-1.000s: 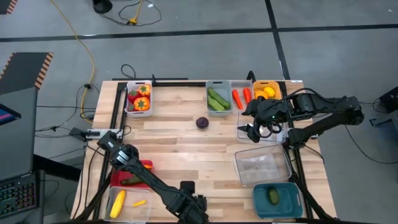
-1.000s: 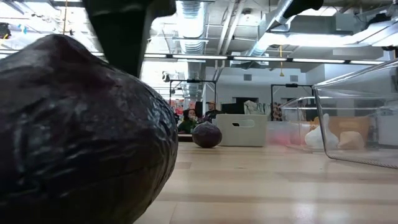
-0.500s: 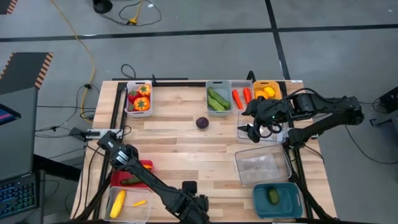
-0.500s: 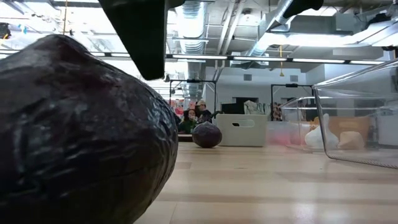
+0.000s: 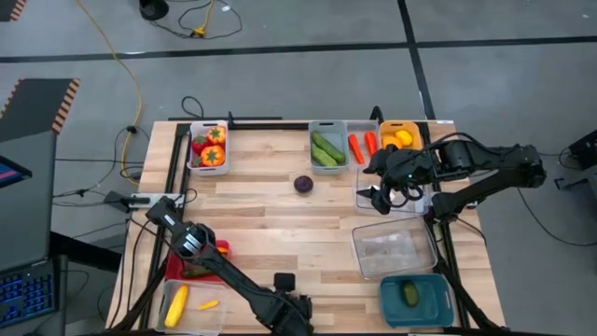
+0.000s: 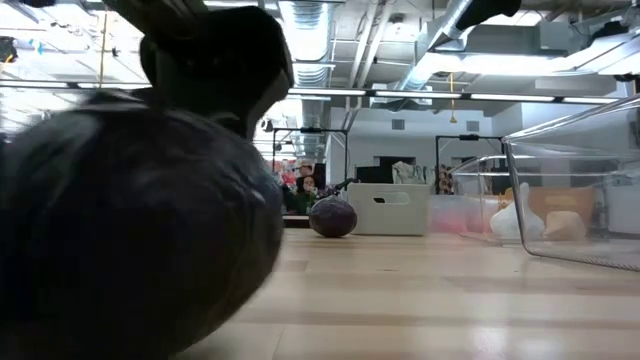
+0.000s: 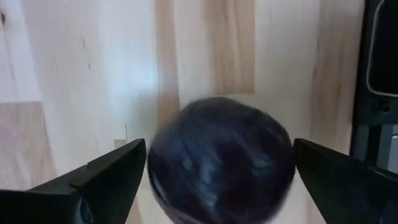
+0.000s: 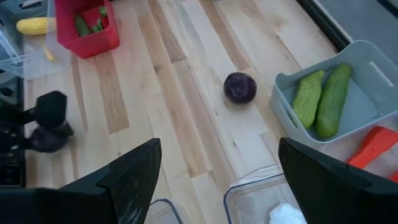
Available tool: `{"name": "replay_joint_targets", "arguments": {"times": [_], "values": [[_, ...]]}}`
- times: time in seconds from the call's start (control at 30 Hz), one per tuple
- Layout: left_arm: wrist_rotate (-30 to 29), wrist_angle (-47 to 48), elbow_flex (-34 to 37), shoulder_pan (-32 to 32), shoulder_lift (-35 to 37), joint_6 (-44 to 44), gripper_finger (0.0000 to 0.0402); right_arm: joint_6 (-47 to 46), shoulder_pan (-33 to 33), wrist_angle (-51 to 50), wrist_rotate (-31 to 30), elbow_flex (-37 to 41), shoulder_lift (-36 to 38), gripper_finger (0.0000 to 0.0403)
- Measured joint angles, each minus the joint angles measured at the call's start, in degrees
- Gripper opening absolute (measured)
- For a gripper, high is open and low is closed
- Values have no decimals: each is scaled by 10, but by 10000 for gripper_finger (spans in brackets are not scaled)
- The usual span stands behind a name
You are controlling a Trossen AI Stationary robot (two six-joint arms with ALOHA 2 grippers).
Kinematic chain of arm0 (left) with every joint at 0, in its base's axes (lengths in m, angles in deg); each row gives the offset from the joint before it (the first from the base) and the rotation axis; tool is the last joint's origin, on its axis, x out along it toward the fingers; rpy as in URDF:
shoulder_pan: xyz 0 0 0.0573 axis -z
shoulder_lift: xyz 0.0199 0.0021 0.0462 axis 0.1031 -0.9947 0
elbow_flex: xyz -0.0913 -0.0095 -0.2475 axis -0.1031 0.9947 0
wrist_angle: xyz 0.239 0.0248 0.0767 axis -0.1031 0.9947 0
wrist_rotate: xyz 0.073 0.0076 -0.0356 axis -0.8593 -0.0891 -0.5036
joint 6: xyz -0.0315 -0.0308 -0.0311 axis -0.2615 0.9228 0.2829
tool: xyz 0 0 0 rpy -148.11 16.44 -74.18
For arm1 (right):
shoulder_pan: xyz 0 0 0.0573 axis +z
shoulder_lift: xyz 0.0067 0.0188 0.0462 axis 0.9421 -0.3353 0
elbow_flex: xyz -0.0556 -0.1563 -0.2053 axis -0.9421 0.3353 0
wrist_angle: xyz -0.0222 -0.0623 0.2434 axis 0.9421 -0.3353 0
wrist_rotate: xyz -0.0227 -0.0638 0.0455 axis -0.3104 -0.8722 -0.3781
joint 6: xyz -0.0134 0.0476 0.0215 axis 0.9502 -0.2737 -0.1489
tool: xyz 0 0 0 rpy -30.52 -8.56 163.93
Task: Sort produce into baskets
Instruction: Put the bottom plum into the bottom transparent bin
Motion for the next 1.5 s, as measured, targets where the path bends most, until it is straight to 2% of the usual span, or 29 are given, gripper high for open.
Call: {"name": "replay_joint_targets", "arguments": {"times": [0.13, 0.4, 0.5, 0.67, 0.9, 1.0, 1.27, 1.37, 1.5], "values": [[-1, 1, 3, 0, -3, -3, 371, 0, 0, -2, 0, 0, 0, 350], [-2, 6, 5, -1, -3, -7, 282, 0, 0, -11, 1, 0, 0, 350], [-1, 7, 4, -5, -1, -7, 261, 0, 0, -11, 1, 0, 0, 350], [-1, 13, -10, -22, 2, -15, 269, 4, 0, -12, 0, 0, 0, 350], [-24, 0, -87, -62, 4, -83, 283, 5, 0, -11, 0, 0, 0, 350], [-50, -52, -117, -84, 5, -120, 284, 5, 0, -11, 0, 0, 0, 350], [-75, -330, -113, -140, 9, -233, 285, 5, -1, -12, -4, 0, 0, 350], [-77, -382, -113, -160, 8, -249, 285, 5, -1, -13, -6, 0, 0, 350], [-72, -406, -113, -185, 7, -225, 285, 5, -1, -14, -6, 0, 0, 350]]}}
